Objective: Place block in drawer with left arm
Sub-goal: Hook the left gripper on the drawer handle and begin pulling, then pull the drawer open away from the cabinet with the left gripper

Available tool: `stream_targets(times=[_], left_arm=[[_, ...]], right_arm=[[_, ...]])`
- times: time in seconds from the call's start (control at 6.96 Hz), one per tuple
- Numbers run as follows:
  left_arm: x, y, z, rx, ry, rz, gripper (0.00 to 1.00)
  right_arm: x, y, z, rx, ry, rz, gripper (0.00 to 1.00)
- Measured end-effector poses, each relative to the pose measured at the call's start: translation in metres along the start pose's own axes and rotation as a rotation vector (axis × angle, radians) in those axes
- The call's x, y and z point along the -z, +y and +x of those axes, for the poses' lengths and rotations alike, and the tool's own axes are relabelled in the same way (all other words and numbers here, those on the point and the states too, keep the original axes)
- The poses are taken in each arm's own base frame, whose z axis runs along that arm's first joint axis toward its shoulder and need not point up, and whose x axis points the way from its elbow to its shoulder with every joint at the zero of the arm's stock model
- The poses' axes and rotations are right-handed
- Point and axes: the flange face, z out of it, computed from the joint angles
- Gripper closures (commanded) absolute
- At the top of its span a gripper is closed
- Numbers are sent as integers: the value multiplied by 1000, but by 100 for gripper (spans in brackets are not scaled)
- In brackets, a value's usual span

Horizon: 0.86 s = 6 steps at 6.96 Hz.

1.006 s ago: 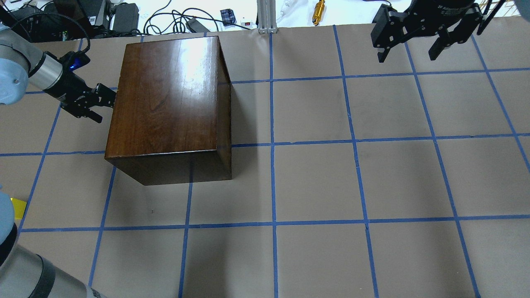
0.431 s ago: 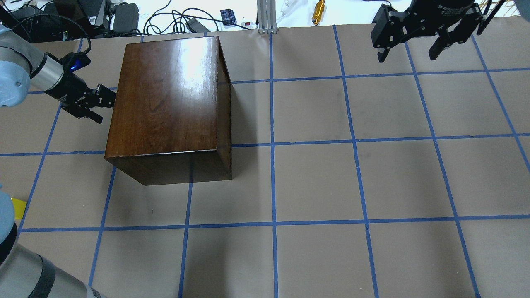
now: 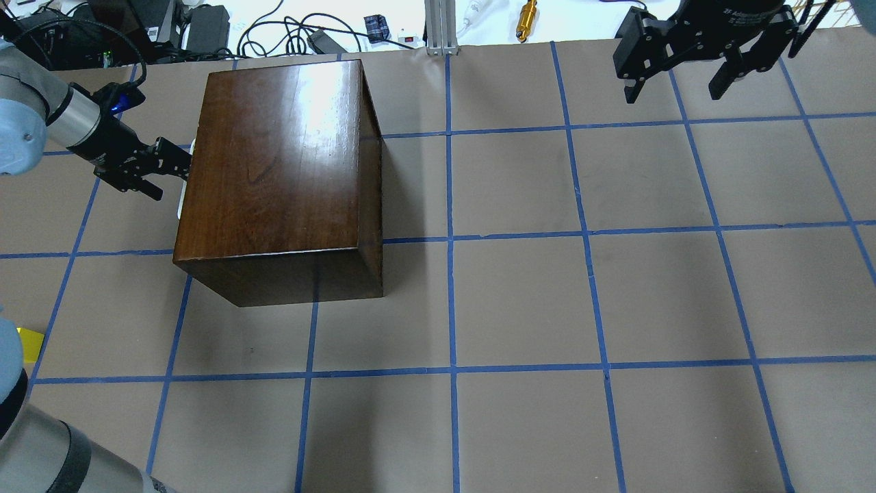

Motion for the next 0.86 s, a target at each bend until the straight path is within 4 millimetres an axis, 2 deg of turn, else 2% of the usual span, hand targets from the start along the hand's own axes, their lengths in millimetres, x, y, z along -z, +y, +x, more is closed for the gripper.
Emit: stream_targets(times=[0.29, 0.86], left_arm=[[5, 2, -3, -1, -30, -6, 0], [13, 8, -26, 32, -53, -4, 0]], right_arm=[[0, 0, 0, 0, -1, 0, 0], [0, 0, 0, 0, 0, 0, 0]])
